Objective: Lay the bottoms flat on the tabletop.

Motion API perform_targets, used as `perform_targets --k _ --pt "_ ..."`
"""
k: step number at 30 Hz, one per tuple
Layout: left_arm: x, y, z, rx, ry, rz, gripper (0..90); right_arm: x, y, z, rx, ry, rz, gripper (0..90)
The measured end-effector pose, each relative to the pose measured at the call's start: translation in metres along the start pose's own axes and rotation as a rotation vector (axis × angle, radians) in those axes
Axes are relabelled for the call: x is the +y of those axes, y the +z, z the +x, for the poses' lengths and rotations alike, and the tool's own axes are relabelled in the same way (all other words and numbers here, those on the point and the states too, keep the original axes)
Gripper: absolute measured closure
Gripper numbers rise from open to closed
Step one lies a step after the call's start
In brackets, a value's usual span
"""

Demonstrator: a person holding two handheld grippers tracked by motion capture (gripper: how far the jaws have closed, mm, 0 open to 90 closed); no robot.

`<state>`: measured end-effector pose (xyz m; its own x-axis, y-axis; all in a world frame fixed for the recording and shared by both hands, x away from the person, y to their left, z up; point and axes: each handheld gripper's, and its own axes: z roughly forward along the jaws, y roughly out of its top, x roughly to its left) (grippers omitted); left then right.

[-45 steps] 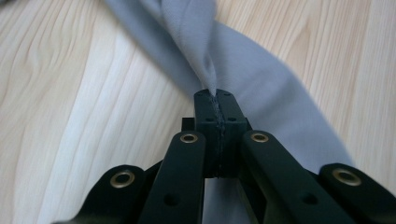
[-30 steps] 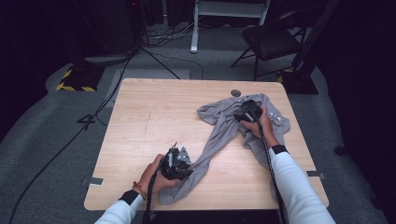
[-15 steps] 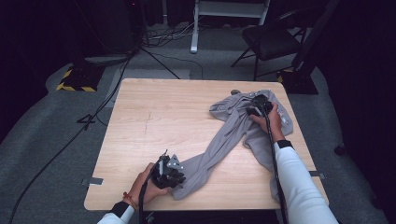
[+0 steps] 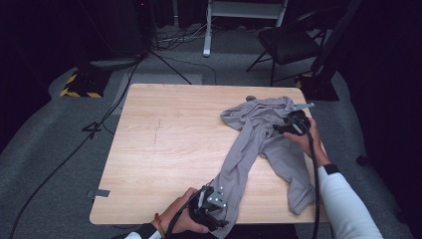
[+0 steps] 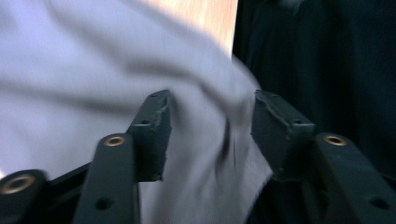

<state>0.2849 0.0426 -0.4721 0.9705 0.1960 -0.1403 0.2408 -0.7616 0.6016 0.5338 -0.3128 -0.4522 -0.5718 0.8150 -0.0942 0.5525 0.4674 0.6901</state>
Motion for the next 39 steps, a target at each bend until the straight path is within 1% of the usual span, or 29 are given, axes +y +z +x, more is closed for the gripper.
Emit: perform_targets --k 1,2,3,4,5,6,7,8,9,10,11,12,13,14,15,17,18,20,21,23,24,25,27,29,34,36,37,38,39 --pt "0.003 -0.001 0.003 0.03 -0.005 -0.001 39.4 0.0 0.0 0.0 0.0 0.0 0.0 38.4" --pt "0.009 -0.003 0.017 0.073 -0.021 -0.033 32.8 -0.017 -0.022 0.002 0.04 -0.011 -0.016 38.8" --pt "0.009 -0.003 0.017 0.073 -0.021 -0.033 31.8 -0.017 -0.022 0.002 0.04 -0.011 -0.016 38.8" --pt "0.014 -0.004 0.029 0.112 -0.034 -0.055 31.5 -0.036 -0.039 0.006 0.043 -0.045 0.006 38.8" --pt "0.018 -0.004 0.04 0.136 -0.038 -0.063 31.5 -0.036 -0.039 0.006 0.043 -0.045 0.006 38.8" --pt "0.023 -0.004 0.052 0.152 -0.04 -0.071 30.2 -0.045 -0.046 0.008 0.056 -0.052 0.007 38.8" --pt "0.032 -0.002 0.078 0.217 -0.076 -0.091 31.0 -0.062 -0.055 0.013 0.08 -0.042 0.025 38.7" --pt "0.036 0.0 0.093 0.221 -0.104 -0.111 32.7 -0.07 -0.058 0.017 0.09 -0.041 0.04 38.4" --pt "0.042 0.005 0.105 0.252 -0.124 -0.108 34.2 -0.077 -0.06 0.021 0.088 -0.06 0.057 38.4" --pt "0.042 0.005 0.105 0.252 -0.124 -0.108 34.4 -0.084 -0.062 0.026 0.079 -0.074 0.067 38.4" --pt "0.053 0.016 0.127 0.273 -0.165 -0.092 35.9 -0.09 -0.064 0.029 0.083 -0.069 0.078 38.2" --pt "0.058 0.021 0.133 0.287 -0.163 -0.088 36.3 -0.095 -0.066 0.033 0.088 -0.08 0.086 37.9" --pt "0.064 0.027 0.138 0.315 -0.166 -0.088 36.7 -0.099 -0.071 0.035 0.081 -0.103 0.091 37.9" --pt "0.069 0.033 0.141 0.352 -0.154 -0.074 37.2 -0.104 -0.076 0.037 0.073 -0.1 0.086 38.0" --pt "0.073 0.037 0.144 0.374 -0.133 -0.062 37.0 -0.109 -0.081 0.038 0.088 -0.08 0.077 38.0" --pt "0.074 0.04 0.147 0.378 -0.128 -0.056 41.6 -0.113 -0.085 0.039 0.092 -0.083 0.086 37.9" --pt "0.074 0.042 0.15 0.381 -0.136 -0.042 41.6 -0.118 -0.089 0.041 0.075 -0.092 0.096 37.9" --pt "0.07 0.043 0.154 0.39 -0.131 -0.015 45.9 -0.129 -0.096 0.042 0.085 -0.061 0.098 37.9" --pt "0.064 0.037 0.155 0.373 -0.147 -0.01 47.5 -0.139 -0.102 0.045 0.081 -0.058 0.115 37.5" --pt "0.061 0.034 0.155 0.37 -0.145 -0.001 48.0 -0.148 -0.109 0.046 0.078 -0.058 0.118 38.1" --pt "0.058 0.031 0.154 0.372 -0.141 0.013 48.0 -0.148 -0.109 0.046 0.078 -0.058 0.118 38.1" --pt "0.049 0.023 0.15 0.373 -0.144 0.029 48.0 -0.156 -0.115 0.045 0.061 -0.03 0.122 38.0" --pt "0.044 0.019 0.149 0.367 -0.144 0.036 47.9 -0.165 -0.122 0.044 0.081 0.014 0.116 38.2" --pt "0.032 0.01 0.145 0.381 -0.155 0.042 47.9 -0.173 -0.13 0.046 0.075 0.028 0.121 38.7" --pt "0.001 -0.012 0.135 0.36 -0.218 0.043 47.1 -0.186 -0.145 0.055 0.069 0.034 0.142 39.3" --pt "-0.008 -0.019 0.128 0.363 -0.234 0.055 42.5 -0.19 -0.156 0.064 0.068 0.017 0.185 39.1" --pt "-0.012 -0.022 0.126 0.357 -0.238 0.062 42.5 -0.19 -0.156 0.064 0.068 0.017 0.185 39.1" --pt "-0.018 -0.026 0.119 0.323 -0.251 0.069 38.7 -0.192 -0.161 0.072 0.081 0.005 0.211 39.7" --pt "-0.018 -0.026 0.119 0.323 -0.251 0.069 35.4 -0.192 -0.163 0.076 0.096 -0.006 0.224 40.6"
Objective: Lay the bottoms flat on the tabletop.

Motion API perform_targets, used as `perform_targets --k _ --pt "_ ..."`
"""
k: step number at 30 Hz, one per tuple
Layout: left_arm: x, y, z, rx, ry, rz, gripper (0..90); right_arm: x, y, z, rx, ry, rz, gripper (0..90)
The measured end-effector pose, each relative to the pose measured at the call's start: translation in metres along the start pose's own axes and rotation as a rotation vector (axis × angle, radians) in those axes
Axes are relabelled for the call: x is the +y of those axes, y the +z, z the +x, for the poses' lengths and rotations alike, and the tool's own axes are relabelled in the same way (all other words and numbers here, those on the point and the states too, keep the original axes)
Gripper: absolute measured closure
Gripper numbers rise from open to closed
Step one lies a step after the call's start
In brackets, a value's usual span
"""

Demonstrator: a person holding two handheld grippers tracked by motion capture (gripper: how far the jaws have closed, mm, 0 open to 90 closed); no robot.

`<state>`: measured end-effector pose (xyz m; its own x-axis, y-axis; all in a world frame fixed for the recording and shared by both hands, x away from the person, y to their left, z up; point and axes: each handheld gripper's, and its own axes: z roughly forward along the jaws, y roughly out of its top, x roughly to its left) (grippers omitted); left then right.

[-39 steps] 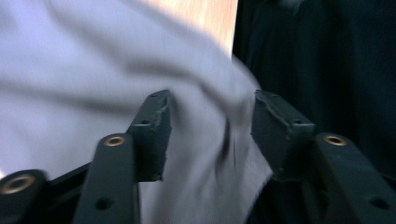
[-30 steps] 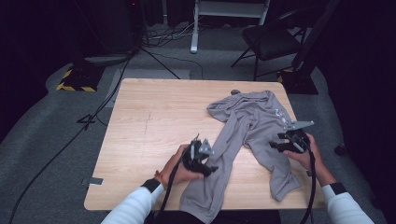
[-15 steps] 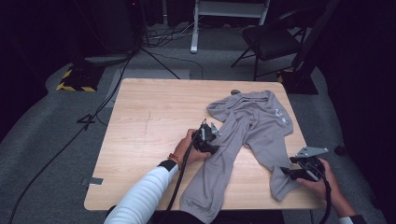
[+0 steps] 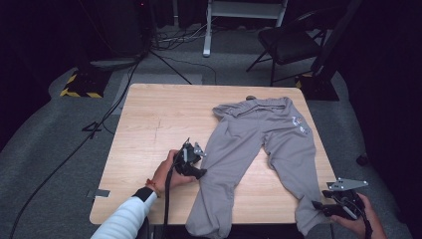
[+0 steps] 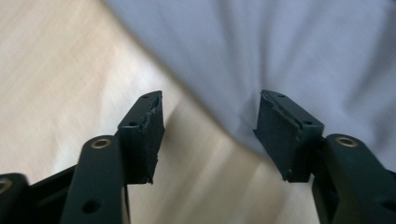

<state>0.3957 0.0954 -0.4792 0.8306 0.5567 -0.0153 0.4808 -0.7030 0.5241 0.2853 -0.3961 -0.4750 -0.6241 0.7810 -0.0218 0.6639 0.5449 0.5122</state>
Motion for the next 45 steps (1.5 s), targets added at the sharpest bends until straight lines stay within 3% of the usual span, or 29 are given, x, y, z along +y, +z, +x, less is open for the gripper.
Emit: perform_targets --k 1,2,3,4,5,6,8,9,10,12,13,14,15,16,17,18,19,20,21,26,28,30,31,33,34,39,41,44,45 --pt "-0.003 -0.003 -0.004 -0.015 0.012 -0.004 35.4 0.0 0.0 0.0 0.0 0.0 0.0 40.6" --pt "-0.003 -0.008 -0.011 -0.044 0.048 -0.041 34.4 0.002 -0.004 0.013 0.013 -0.091 0.013 40.4" --pt "-0.003 -0.008 -0.011 -0.044 0.048 -0.041 34.0 0.004 -0.006 0.016 0.02 -0.114 0.008 40.5" --pt "0.005 -0.011 -0.015 -0.033 0.074 -0.083 33.3 0.008 -0.008 0.018 0.039 -0.125 -0.004 40.6" --pt "0.005 -0.011 -0.015 -0.033 0.074 -0.083 32.3 0.013 -0.01 0.017 0.056 -0.128 -0.032 40.7" --pt "0.022 -0.01 -0.015 -0.029 0.086 -0.139 32.1 0.02 -0.012 0.014 0.064 -0.128 -0.066 40.7" --pt "0.045 -0.004 -0.01 -0.05 0.099 -0.194 31.4 0.039 -0.011 0.003 0.015 -0.12 -0.139 40.0" --pt "0.045 -0.004 -0.01 -0.05 0.099 -0.194 31.5 0.039 -0.011 0.003 0.015 -0.12 -0.139 40.0" --pt "0.057 0.001 -0.007 -0.057 0.105 -0.212 31.6 0.059 -0.002 -0.016 -0.048 -0.106 -0.199 40.1" --pt "0.08 0.016 0.0 -0.054 0.125 -0.239 31.6 0.069 0.004 -0.027 -0.066 -0.086 -0.227 40.2" --pt "0.094 0.028 0.005 -0.024 0.135 -0.241 31.6 0.09 0.022 -0.054 -0.116 -0.055 -0.26 41.5" --pt "0.108 0.043 0.014 -0.015 0.12 -0.226 31.6 0.096 0.03 -0.063 -0.142 -0.041 -0.268 41.1" --pt "0.108 0.043 0.014 -0.015 0.12 -0.226 31.6 0.096 0.03 -0.063 -0.142 -0.041 -0.268 41.1" --pt "0.126 0.064 0.028 0.041 0.1 -0.211 31.6 0.112 0.052 -0.091 -0.157 0.052 -0.273 40.6" --pt "0.126 0.064 0.028 0.041 0.1 -0.211 31.3 0.112 0.052 -0.091 -0.157 0.052 -0.273 40.6" --pt "0.131 0.071 0.034 0.044 0.073 -0.205 31.3 0.119 0.064 -0.105 -0.109 0.12 -0.268 39.5" --pt "0.134 0.079 0.041 0.026 0.047 -0.197 31.2 0.126 0.074 -0.115 -0.111 0.152 -0.263 38.7" --pt "0.136 0.083 0.044 0.021 0.035 -0.197 31.5 0.133 0.084 -0.125 -0.136 0.174 -0.269 38.5" --pt "0.137 0.092 0.052 -0.02 -0.016 -0.2 31.6 0.141 0.095 -0.135 -0.103 0.231 -0.28 35.5" --pt "0.133 0.102 0.06 -0.017 -0.042 -0.213 32.3 0.162 0.122 -0.141 -0.112 0.209 -0.23 30.9" --pt "0.129 0.101 0.067 0.028 -0.044 -0.22 33.0 0.17 0.127 -0.14 -0.097 0.213 -0.234 30.5" --pt "0.127 0.102 0.071 0.029 -0.043 -0.233 32.6 0.174 0.129 -0.14 -0.091 0.209 -0.235 30.0" --pt "0.126 0.101 0.075 0.033 -0.036 -0.24 32.3 0.184 0.135 -0.138 -0.105 0.166 -0.215 28.7" --pt "0.125 0.098 0.084 0.1 -0.049 -0.223 32.3 0.198 0.142 -0.137 -0.108 0.166 -0.199 27.8" --pt "0.124 0.096 0.091 0.137 -0.065 -0.216 32.3 0.198 0.142 -0.137 -0.108 0.166 -0.199 27.8" --pt "0.107 0.086 0.118 0.171 -0.165 -0.215 32.4 0.235 0.163 -0.123 -0.094 0.15 -0.191 27.5" --pt "0.099 0.081 0.127 0.188 -0.202 -0.216 32.4 0.239 0.166 -0.119 -0.093 0.146 -0.19 27.6" --pt "0.083 0.069 0.141 0.232 -0.233 -0.199 32.5 0.25 0.17 -0.109 -0.104 0.133 -0.179 28.2" --pt "0.072 0.061 0.15 0.252 -0.271 -0.195 32.4 0.255 0.172 -0.104 -0.123 0.131 -0.176 28.4"
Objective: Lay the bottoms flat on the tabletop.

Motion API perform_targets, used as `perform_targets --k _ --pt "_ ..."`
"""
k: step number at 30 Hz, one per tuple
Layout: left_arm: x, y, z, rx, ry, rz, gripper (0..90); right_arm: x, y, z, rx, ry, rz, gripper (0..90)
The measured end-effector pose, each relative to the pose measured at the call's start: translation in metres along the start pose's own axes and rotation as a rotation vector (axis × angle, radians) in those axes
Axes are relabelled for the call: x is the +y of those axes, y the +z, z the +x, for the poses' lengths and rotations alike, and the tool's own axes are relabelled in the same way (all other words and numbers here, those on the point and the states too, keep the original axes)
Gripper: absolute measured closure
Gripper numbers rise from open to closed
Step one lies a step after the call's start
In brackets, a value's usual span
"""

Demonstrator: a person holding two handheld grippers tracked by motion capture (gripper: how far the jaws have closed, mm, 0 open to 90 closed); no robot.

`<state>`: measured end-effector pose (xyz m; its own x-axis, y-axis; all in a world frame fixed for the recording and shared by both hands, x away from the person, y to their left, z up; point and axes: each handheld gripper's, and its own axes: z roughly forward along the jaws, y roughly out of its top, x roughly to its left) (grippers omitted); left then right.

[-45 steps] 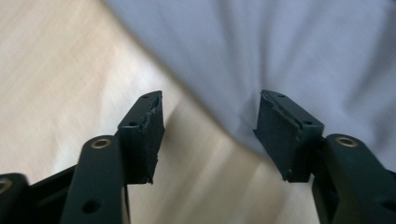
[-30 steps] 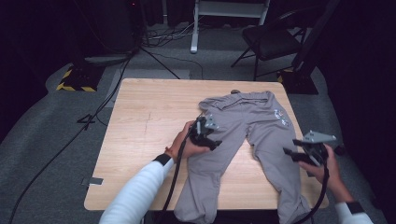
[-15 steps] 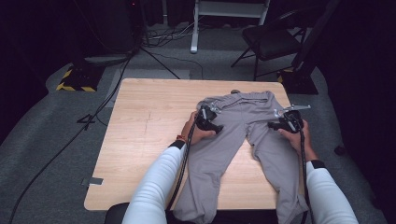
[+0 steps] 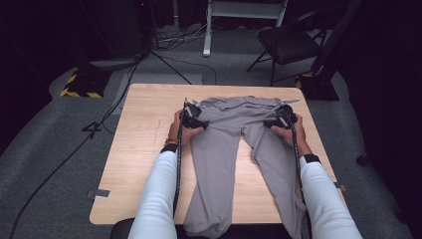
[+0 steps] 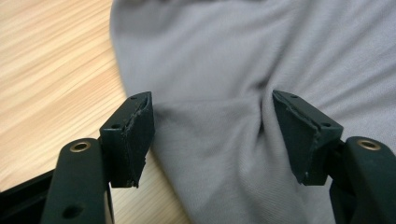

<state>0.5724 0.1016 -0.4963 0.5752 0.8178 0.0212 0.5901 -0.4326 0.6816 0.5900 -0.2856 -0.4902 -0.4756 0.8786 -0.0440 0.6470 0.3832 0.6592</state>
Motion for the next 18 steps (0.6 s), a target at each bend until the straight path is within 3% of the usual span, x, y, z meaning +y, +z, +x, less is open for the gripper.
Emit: perform_targets --k 5,7,8,10,12,15,17,18 --pt "-0.01 -0.011 0.02 0.035 -0.056 0.028 32.2 0.004 0.0 0.012 0.004 -0.024 0.017 28.7" --pt "-0.01 -0.016 0.019 0.051 -0.059 0.054 30.6 0.006 -0.004 0.015 -0.003 -0.042 0.033 29.2" --pt "-0.01 -0.019 0.015 0.048 -0.035 0.055 28.8 0.006 -0.007 0.016 0.013 -0.046 0.039 30.4" --pt "-0.012 -0.033 0.003 -0.008 0.028 0.004 29.6 0.005 -0.019 0.019 0.018 -0.083 0.023 32.1" --pt "-0.014 -0.044 -0.009 -0.049 0.066 -0.02 29.2 -0.002 -0.038 0.02 0.063 -0.111 0.007 34.0" --pt "-0.026 -0.062 -0.034 -0.103 0.17 -0.023 28.6 -0.029 -0.078 0.022 0.093 -0.202 0.005 38.3" --pt "-0.042 -0.074 -0.054 -0.165 0.225 -0.006 28.0 -0.051 -0.098 0.021 0.118 -0.207 0.001 40.5" --pt "-0.042 -0.074 -0.054 -0.165 0.225 -0.006 28.0 -0.062 -0.108 0.021 0.138 -0.209 -0.001 41.3"
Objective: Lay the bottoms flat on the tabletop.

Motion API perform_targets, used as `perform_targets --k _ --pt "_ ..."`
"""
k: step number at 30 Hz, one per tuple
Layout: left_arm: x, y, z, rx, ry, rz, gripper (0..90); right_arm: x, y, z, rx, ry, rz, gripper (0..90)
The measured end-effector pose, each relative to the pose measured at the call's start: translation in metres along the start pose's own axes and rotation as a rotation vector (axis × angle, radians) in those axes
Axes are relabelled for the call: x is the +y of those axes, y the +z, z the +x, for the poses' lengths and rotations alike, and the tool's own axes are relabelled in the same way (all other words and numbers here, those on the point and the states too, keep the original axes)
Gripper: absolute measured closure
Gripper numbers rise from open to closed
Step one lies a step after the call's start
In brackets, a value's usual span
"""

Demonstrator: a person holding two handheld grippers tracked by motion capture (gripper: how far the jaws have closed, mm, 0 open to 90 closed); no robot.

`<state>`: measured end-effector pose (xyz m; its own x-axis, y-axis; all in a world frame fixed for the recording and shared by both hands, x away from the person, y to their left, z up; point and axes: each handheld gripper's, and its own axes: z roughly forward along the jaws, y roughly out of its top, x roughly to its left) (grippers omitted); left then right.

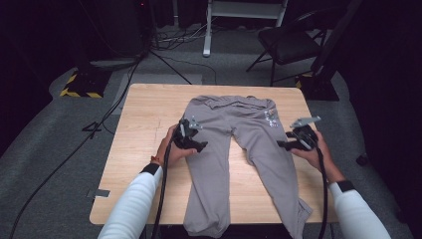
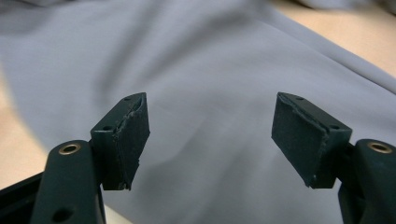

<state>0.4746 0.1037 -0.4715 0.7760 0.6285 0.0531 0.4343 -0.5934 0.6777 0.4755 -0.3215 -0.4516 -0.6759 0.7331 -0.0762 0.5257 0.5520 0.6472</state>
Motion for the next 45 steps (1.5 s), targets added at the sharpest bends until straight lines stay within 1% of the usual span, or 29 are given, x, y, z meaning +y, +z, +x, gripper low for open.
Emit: perform_targets --k 2,4,5,6,8,9,10,11,12,13,15,16,18,19,20,22,25,27,28,29,31,34,35,37,39,40,41,44,45 --pt "-0.008 -0.006 -0.014 -0.032 0.005 -0.015 27.9 -0.024 -0.016 0.009 0.039 0.005 -0.011 44.1" --pt "-0.012 -0.013 -0.026 -0.061 0.016 -0.017 27.9 -0.045 -0.032 0.022 0.044 -0.033 -0.003 45.1" --pt "-0.016 -0.021 -0.037 -0.079 0.032 -0.026 27.9 -0.056 -0.04 0.029 0.051 -0.036 -0.004 46.9" --pt "-0.016 -0.021 -0.037 -0.079 0.032 -0.026 27.9 -0.056 -0.04 0.029 0.051 -0.036 -0.004 46.9" --pt "-0.02 -0.027 -0.047 -0.099 0.042 -0.026 27.9 -0.074 -0.056 0.046 0.069 -0.064 0.014 47.8" --pt "-0.023 -0.029 -0.051 -0.106 0.052 -0.026 27.8 -0.083 -0.065 0.054 0.092 -0.055 0.004 47.8" --pt "-0.026 -0.032 -0.054 -0.122 0.051 -0.028 27.9 -0.101 -0.079 0.071 0.152 -0.065 0.012 45.6" --pt "-0.029 -0.034 -0.056 -0.126 0.054 -0.028 27.9 -0.11 -0.086 0.079 0.154 -0.083 0.008 44.9" --pt "-0.032 -0.036 -0.058 -0.126 0.058 -0.031 27.9 -0.11 -0.086 0.079 0.154 -0.083 0.008 44.9" --pt "-0.039 -0.038 -0.059 -0.149 0.039 -0.032 27.5 -0.123 -0.097 0.089 0.204 -0.04 -0.025 43.3" --pt "-0.041 -0.039 -0.059 -0.164 0.026 -0.035 26.5 -0.129 -0.101 0.095 0.203 -0.033 -0.039 42.7" --pt "-0.045 -0.04 -0.06 -0.16 0.027 -0.049 25.8 -0.133 -0.103 0.102 0.201 -0.038 -0.042 42.0" --pt "-0.054 -0.038 -0.065 -0.167 0.045 -0.033 26.2 -0.14 -0.102 0.121 0.222 -0.07 -0.011 41.6" --pt "-0.054 -0.038 -0.065 -0.167 0.045 -0.033 25.8 -0.14 -0.102 0.121 0.222 -0.07 -0.011 41.6" --pt "-0.056 -0.036 -0.066 -0.162 0.061 -0.018 25.8 -0.141 -0.1 0.126 0.223 -0.094 0.004 41.5" --pt "-0.057 -0.034 -0.067 -0.149 0.07 -0.006 25.3 -0.142 -0.095 0.132 0.238 -0.086 0.022 41.6" --pt "-0.057 -0.03 -0.068 -0.16 0.064 0.001 24.7 -0.142 -0.091 0.136 0.242 -0.092 0.025 43.6" --pt "-0.058 -0.025 -0.068 -0.148 0.071 0.031 22.2 -0.139 -0.088 0.139 0.203 -0.111 0.018 52.5" --pt "-0.059 -0.025 -0.068 -0.148 0.071 0.023 22.2 -0.138 -0.088 0.14 0.193 -0.111 0.011 57.7" --pt "-0.059 -0.025 -0.068 -0.15 0.069 0.022 22.2 -0.138 -0.088 0.14 0.193 -0.111 0.011 57.7" --pt "-0.059 -0.024 -0.068 -0.153 0.066 0.02 21.9 -0.135 -0.086 0.143 0.17 -0.136 0.004 72.5" --pt "-0.059 -0.024 -0.068 -0.155 0.069 0.015 21.9 -0.126 -0.084 0.147 0.122 -0.191 0.001 89.1" --pt "-0.059 -0.024 -0.068 -0.155 0.069 0.015 21.9 -0.126 -0.084 0.147 0.122 -0.191 0.001 89.1" --pt "-0.059 -0.023 -0.068 -0.155 0.069 0.014 21.9 -0.119 -0.089 0.143 0.142 -0.18 -0.048 89.6" --pt "-0.059 -0.023 -0.068 -0.157 0.071 0.013 21.9 -0.108 -0.096 0.139 0.124 -0.178 -0.106 89.7" --pt "-0.059 -0.023 -0.068 -0.159 0.073 0.01 21.9 -0.096 -0.104 0.132 0.115 -0.169 -0.164 89.8" --pt "-0.059 -0.023 -0.068 -0.16 0.074 0.009 21.9 -0.096 -0.104 0.132 0.115 -0.169 -0.164 89.8" --pt "-0.058 -0.022 -0.067 -0.165 0.081 0.004 21.9 -0.074 -0.111 0.111 0.069 -0.149 -0.233 89.8" --pt "-0.058 -0.022 -0.067 -0.165 0.08 0.005 21.9 -0.066 -0.112 0.098 0.029 -0.128 -0.259 89.8"
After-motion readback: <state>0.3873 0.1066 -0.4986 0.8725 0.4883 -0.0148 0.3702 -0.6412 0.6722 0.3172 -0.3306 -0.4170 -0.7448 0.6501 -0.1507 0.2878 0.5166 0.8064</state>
